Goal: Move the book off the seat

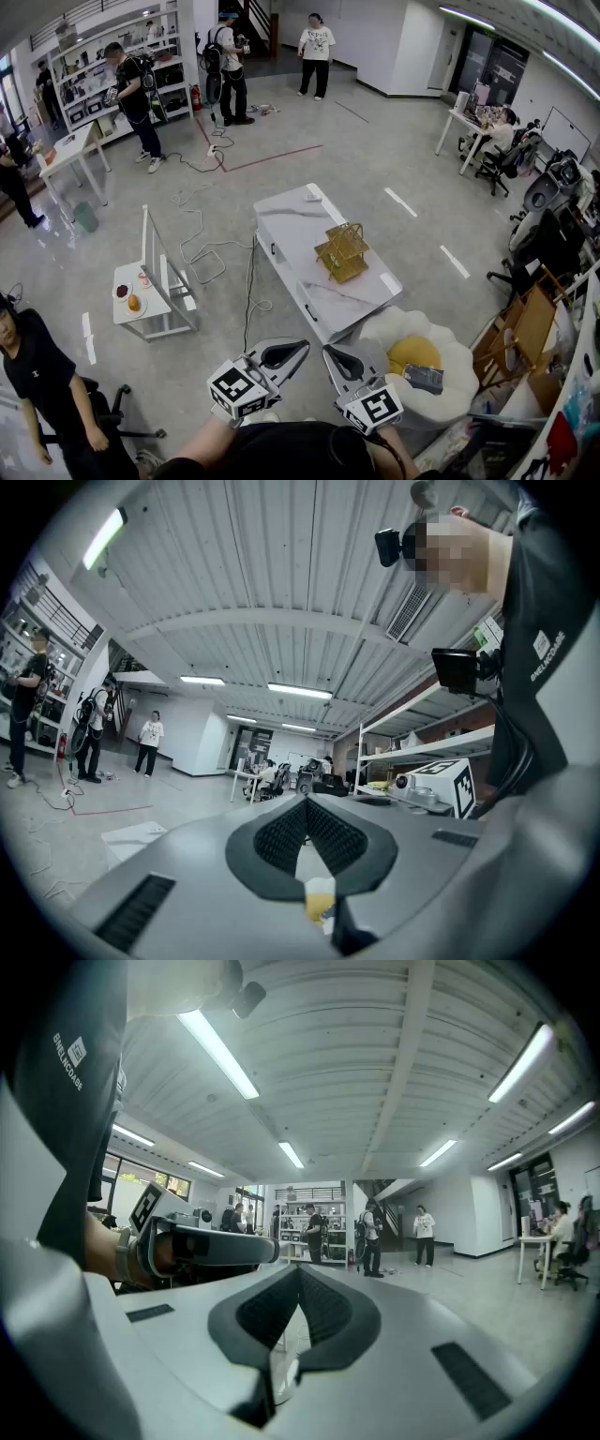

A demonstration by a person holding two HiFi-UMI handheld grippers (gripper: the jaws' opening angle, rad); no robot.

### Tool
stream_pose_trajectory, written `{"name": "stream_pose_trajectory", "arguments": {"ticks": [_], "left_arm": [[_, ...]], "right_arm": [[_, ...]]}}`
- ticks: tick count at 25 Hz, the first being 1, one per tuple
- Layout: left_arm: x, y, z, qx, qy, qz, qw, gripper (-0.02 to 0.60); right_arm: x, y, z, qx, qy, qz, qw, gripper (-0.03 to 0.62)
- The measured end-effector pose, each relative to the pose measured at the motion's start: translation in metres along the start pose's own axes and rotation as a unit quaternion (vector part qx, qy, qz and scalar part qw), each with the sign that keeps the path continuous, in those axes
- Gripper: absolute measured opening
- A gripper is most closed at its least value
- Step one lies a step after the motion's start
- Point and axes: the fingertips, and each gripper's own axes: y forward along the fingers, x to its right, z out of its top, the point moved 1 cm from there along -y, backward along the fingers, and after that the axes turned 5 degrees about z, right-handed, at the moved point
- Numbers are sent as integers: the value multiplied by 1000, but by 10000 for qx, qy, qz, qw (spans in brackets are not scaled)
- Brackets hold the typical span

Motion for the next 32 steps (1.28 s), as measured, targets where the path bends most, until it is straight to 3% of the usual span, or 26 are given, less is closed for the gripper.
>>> {"name": "stream_pose_trajectory", "arguments": {"ticks": [16, 32], "left_arm": [[-18, -13, -5, -22, -226, 22, 9997, 5], [-47, -43, -33, -270, -432, -231, 9984, 5]], "right_arm": [[-14, 13, -7, -93, 106, 42, 9999, 14], [-23, 25, -33, -191, 249, -642, 9974, 14]]}}
